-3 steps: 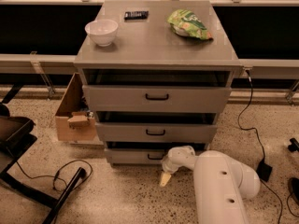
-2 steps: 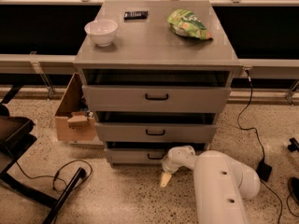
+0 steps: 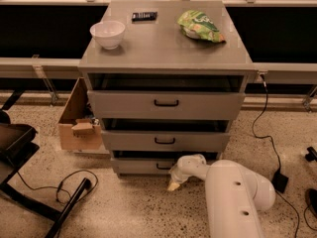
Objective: Close bottom drawer
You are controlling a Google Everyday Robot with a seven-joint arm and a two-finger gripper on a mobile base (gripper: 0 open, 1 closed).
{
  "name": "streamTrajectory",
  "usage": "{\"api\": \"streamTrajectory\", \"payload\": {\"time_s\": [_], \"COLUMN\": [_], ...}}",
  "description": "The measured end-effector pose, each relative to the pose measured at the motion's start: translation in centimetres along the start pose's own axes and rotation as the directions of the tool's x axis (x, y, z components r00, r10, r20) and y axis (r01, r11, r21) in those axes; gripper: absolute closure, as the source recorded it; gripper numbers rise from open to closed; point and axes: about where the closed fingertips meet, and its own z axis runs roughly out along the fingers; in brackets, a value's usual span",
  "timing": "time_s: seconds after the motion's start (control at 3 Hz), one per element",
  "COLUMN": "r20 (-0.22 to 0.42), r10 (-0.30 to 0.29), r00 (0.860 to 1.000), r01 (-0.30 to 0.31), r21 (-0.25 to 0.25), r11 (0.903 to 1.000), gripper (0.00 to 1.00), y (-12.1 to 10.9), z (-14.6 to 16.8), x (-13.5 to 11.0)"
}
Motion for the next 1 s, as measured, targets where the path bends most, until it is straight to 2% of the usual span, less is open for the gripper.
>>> {"api": "streamTrajectory", "payload": {"time_s": [0.33, 0.67, 1.0], "r20": [-0.011, -0.037, -0.066], "r10": [-0.001, -0.011, -0.052], "r00": [1.000, 0.999, 0.996], "r01": [0.001, 0.012, 0.058], "r21": [-0.011, 0.013, 0.091], "r11": [0.9999, 0.9998, 0.9941], "gripper": [0.60, 0.83, 1.00], "y": [1.8, 3.1, 2.2], "z": [-0.4, -3.2, -8.8], "x": [0.1, 0.3, 0.6]}}
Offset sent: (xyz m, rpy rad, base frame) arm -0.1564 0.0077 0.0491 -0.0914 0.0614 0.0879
